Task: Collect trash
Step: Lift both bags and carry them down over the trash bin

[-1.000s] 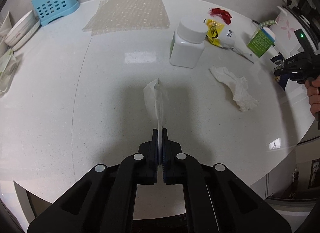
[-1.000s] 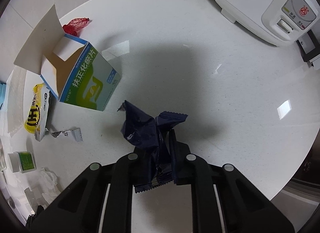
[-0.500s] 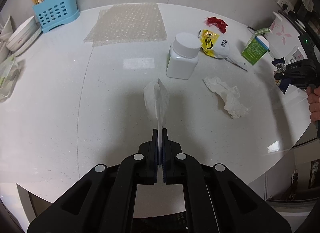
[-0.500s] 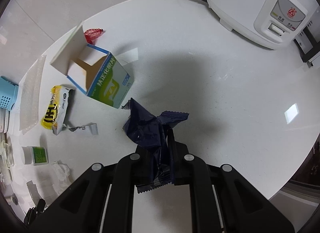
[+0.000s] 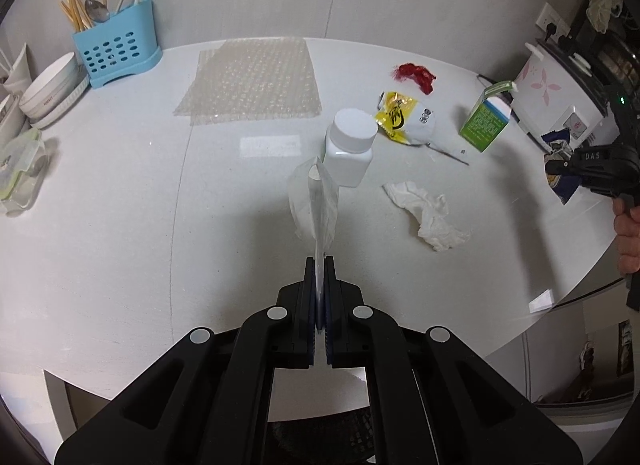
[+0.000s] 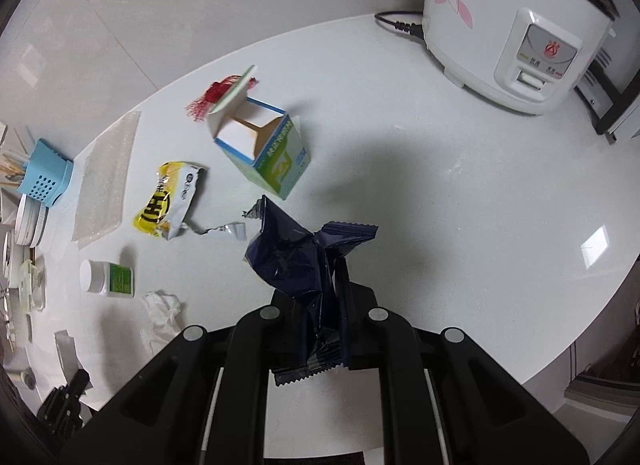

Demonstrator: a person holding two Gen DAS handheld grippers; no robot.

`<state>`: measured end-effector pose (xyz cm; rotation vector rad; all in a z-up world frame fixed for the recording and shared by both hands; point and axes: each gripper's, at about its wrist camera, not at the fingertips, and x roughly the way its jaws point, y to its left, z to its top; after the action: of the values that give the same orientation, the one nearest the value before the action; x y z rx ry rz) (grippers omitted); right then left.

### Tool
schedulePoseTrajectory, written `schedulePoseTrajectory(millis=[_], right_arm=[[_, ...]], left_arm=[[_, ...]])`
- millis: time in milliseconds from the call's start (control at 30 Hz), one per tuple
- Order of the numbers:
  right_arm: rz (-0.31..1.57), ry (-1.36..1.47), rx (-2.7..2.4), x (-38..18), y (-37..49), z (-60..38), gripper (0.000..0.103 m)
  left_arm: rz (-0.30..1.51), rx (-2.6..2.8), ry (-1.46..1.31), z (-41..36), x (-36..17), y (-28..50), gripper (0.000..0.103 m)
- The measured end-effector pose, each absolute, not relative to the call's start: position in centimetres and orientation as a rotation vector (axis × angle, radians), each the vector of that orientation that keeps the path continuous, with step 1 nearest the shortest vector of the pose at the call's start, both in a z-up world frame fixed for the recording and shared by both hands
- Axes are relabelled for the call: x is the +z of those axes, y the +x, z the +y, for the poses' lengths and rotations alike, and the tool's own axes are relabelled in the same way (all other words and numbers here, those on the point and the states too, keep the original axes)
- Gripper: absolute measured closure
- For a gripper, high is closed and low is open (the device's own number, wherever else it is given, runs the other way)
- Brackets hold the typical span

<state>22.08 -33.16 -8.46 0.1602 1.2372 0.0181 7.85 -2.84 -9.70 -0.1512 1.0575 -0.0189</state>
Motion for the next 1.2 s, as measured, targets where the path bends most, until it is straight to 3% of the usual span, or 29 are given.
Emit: schedulePoseTrajectory(millis=[667, 1200], right_arm=[[1.077, 0.029, 0.166, -4.2, 9.8, -28.0, 0.093], [1.068, -0.001, 0.312, -6.0, -0.7, -25.0, 0.093]], left_arm=[[0.978, -0.069, -0.171, -3.2, -5.7, 1.4, 0.101], [1.017, -0.041, -0.178, -3.8, -8.4, -6.8, 0.101]])
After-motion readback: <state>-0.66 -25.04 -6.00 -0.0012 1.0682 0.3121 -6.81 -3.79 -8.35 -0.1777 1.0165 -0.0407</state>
